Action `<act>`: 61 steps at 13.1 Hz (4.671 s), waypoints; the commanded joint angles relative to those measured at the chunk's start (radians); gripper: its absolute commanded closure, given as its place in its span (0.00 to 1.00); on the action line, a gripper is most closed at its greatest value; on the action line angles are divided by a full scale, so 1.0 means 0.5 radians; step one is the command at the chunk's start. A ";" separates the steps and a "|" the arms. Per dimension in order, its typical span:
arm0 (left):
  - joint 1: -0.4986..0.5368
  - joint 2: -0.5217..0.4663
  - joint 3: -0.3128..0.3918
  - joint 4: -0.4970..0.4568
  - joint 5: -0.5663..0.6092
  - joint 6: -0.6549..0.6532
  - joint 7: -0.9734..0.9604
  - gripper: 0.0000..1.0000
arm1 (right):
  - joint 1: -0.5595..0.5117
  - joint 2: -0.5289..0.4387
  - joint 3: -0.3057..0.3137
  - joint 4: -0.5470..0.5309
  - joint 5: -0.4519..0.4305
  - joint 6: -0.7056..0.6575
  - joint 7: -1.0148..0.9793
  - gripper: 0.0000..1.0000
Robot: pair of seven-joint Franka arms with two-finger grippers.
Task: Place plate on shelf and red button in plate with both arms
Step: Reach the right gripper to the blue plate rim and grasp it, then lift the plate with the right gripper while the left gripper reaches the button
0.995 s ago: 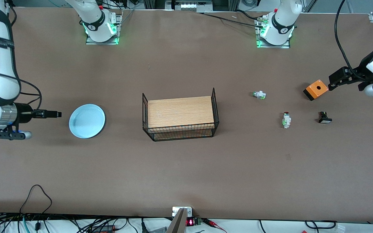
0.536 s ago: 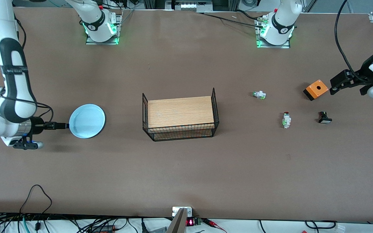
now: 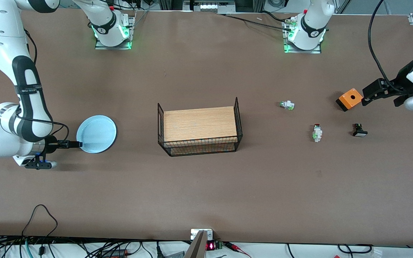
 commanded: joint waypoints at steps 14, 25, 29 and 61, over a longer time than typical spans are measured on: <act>0.006 -0.047 0.003 -0.066 -0.011 -0.024 0.001 0.00 | -0.030 0.096 0.008 0.038 0.044 -0.160 -0.162 0.99; -0.019 0.097 0.003 -0.051 -0.011 -0.073 0.005 0.00 | -0.116 0.020 -0.017 0.522 0.038 -1.110 0.012 1.00; -0.028 0.247 0.000 -0.044 -0.008 -0.208 0.001 0.00 | -0.091 -0.029 0.008 0.850 0.035 -1.528 0.300 1.00; 0.049 0.671 0.000 -1.078 -0.005 1.200 0.293 0.00 | 1.452 -0.386 0.002 0.409 0.148 -0.661 2.317 1.00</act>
